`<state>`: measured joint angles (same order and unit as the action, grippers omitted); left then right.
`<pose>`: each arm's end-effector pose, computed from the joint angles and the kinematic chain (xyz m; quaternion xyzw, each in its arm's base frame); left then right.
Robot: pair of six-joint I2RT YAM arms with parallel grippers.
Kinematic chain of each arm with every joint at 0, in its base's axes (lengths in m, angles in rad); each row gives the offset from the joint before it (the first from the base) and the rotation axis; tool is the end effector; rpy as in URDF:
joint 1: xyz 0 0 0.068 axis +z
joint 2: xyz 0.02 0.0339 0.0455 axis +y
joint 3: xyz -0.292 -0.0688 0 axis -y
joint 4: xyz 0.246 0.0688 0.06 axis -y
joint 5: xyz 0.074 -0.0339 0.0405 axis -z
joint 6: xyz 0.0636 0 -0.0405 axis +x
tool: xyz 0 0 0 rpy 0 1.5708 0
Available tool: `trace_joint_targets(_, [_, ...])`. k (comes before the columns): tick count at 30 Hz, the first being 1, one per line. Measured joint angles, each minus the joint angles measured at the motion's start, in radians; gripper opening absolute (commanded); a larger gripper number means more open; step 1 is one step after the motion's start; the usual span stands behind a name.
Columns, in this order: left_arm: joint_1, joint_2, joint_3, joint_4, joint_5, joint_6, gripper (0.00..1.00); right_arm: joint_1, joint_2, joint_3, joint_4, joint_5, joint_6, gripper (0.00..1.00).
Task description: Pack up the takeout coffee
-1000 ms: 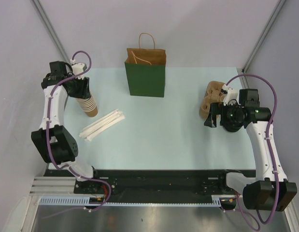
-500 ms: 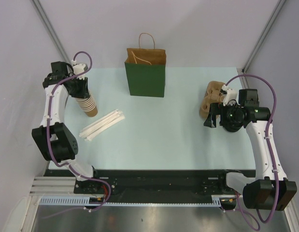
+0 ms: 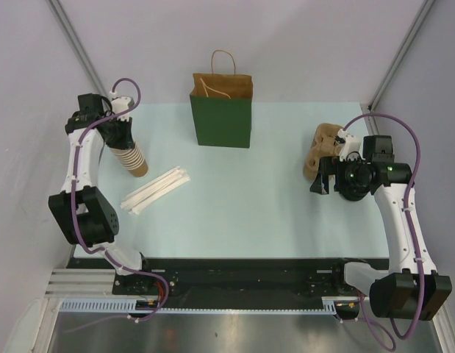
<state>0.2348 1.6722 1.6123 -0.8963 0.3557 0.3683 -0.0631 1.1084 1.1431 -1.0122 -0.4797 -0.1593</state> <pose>0.3706 0.0659 0.3400 0.1160 0.9325 -0.0726 0.3344 0.2079 0.0163 0.3352 -0.1140 0.9245 0.1943 0.3074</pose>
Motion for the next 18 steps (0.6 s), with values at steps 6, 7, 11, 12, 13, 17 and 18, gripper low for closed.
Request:
trace_joint_targets(6, [-0.009,-0.001,0.000,-0.003,-0.006,0.001,0.00,0.000,0.001,0.000,0.000,0.000,0.000,1.00])
trace_joint_targets(7, [-0.012,-0.002,0.000,-0.004,-0.011,0.002,0.00,0.000,0.001,0.000,0.000,0.000,0.000,1.00])
trace_joint_targets(11, [-0.040,-0.014,0.000,-0.006,-0.055,0.010,0.00,-0.001,0.001,0.000,0.000,-0.004,0.000,1.00])
trace_joint_targets(12, [-0.049,-0.018,0.002,-0.008,-0.068,0.011,0.00,-0.002,0.001,0.000,0.000,-0.005,0.000,1.00])
trace_joint_targets(13, [-0.058,-0.021,0.006,-0.013,-0.080,0.016,0.00,-0.002,0.001,0.000,0.000,-0.005,0.000,1.00])
trace_joint_targets(17, [-0.081,-0.025,0.035,-0.019,-0.129,0.027,0.00,-0.003,0.001,0.000,0.000,-0.007,0.000,1.00])
trace_joint_targets(18, [-0.084,-0.026,0.040,-0.019,-0.141,0.030,0.00,-0.003,0.001,0.000,0.000,-0.007,0.000,1.00])
